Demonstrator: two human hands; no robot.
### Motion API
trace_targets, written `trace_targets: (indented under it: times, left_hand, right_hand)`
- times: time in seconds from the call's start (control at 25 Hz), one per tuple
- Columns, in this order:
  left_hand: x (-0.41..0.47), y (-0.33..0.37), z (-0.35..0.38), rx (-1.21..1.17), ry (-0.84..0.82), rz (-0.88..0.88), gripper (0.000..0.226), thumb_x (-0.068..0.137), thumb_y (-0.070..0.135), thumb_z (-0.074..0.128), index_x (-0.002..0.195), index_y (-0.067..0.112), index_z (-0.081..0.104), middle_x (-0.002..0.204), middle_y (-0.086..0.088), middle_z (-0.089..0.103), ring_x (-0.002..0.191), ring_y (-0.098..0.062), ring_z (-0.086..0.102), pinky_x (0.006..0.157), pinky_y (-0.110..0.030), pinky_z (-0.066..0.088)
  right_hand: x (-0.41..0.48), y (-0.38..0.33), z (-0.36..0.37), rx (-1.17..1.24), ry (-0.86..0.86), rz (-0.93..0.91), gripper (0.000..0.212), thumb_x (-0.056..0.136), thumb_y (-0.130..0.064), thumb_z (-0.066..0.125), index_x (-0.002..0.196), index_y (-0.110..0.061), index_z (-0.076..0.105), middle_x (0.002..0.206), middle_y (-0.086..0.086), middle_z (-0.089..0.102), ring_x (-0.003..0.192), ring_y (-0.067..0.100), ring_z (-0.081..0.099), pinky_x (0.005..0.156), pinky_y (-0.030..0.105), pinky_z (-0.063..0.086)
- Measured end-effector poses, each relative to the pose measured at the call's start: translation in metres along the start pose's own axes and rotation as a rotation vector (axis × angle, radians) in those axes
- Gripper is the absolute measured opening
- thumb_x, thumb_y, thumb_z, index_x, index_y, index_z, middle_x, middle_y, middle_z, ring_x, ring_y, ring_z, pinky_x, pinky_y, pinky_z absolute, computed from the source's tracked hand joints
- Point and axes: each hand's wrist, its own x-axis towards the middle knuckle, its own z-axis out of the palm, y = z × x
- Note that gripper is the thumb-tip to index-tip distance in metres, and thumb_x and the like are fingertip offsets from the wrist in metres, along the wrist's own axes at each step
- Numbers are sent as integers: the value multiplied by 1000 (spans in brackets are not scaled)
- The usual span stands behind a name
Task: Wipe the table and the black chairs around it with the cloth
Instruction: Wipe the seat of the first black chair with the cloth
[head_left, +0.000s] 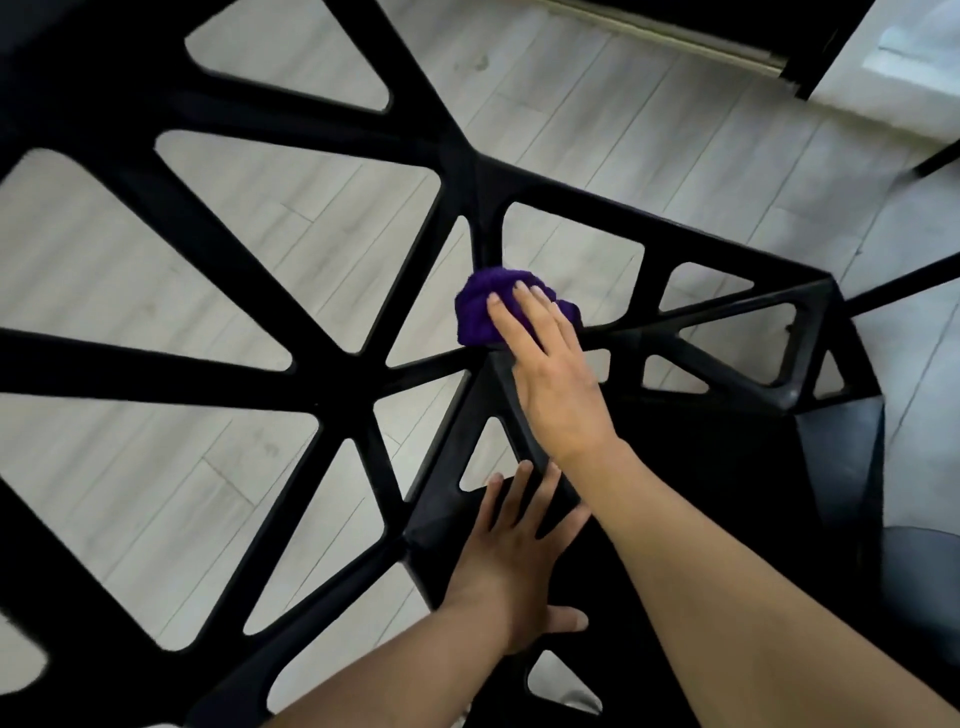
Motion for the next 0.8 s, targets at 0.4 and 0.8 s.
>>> trace_targets:
  times: [0.4,0.8]
  left_hand:
    - [-6,1,-5,-69,109,-27,115,82,70,64,152,50,-25,159,4,-43,149,-23,-37,125,-47,-14]
    - [-4,1,3,-79,157,-24,120,78,75,64,149,51,-30,158,7,-45,148,-21,-38,126,-46,-11]
  right_hand:
    - [-27,32,-37,-482,-249,-236,55,86,-11,43,139,-5,55,139,16,56,135,34,49,119,48,31]
    - [-64,84,-109,-480,2,320,53,86,4,57,138,-9,58,139,17,57,132,35,46,114,47,34]
